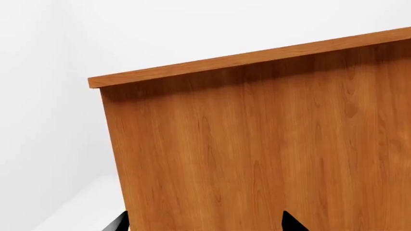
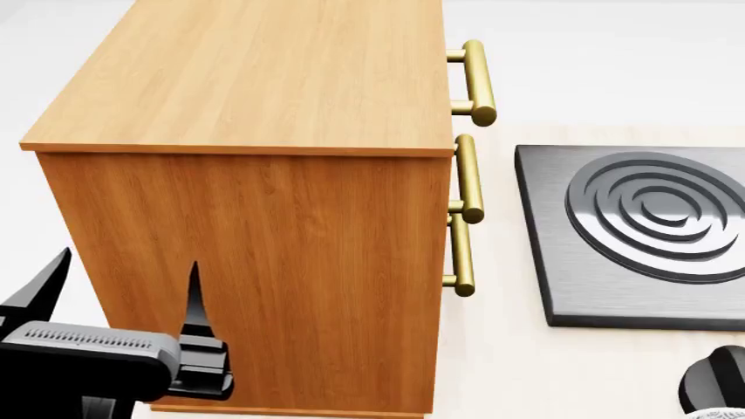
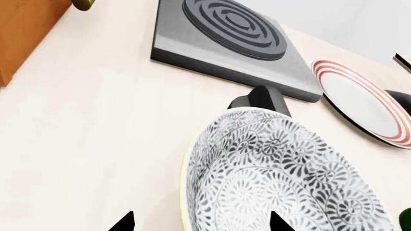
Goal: Put the bowl on the top of the cabinet.
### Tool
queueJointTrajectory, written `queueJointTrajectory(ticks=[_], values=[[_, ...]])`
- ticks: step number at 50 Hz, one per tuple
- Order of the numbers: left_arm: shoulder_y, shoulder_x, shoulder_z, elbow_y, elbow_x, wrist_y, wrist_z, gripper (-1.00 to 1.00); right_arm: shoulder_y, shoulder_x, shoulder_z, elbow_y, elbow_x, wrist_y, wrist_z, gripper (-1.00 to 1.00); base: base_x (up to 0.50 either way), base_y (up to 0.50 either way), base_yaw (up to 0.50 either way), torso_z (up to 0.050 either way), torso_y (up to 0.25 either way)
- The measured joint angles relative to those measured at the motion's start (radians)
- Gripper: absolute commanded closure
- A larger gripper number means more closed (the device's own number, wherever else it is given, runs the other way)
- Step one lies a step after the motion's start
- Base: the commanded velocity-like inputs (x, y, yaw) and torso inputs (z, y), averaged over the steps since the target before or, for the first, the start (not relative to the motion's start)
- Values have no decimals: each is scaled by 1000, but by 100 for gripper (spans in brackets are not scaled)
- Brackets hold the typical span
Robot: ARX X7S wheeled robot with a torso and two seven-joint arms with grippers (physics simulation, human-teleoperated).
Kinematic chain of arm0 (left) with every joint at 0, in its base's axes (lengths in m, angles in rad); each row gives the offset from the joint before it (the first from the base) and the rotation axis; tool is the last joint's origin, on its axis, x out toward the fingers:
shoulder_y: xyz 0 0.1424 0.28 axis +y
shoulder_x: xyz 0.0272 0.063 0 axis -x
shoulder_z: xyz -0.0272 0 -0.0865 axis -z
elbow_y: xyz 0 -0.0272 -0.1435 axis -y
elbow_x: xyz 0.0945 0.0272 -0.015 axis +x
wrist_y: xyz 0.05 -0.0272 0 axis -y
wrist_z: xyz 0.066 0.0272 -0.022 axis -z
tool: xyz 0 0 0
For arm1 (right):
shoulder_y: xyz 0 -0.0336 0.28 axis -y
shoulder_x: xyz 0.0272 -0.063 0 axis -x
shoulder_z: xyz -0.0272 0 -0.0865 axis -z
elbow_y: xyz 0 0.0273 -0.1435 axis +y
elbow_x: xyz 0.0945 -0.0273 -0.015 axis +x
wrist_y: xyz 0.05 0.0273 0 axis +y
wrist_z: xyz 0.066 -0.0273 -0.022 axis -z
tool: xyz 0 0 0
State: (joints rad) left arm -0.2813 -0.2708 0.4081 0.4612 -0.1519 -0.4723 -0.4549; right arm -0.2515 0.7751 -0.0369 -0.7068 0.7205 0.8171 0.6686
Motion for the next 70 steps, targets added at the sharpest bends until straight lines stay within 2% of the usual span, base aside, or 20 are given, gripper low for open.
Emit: queueJointTrajectory(ticks=[70], values=[[-4,-18,5,0,-22,6,-23,-100,30,-7,-26,27,-4,-8,-1,-100,0,0,0,0,0]])
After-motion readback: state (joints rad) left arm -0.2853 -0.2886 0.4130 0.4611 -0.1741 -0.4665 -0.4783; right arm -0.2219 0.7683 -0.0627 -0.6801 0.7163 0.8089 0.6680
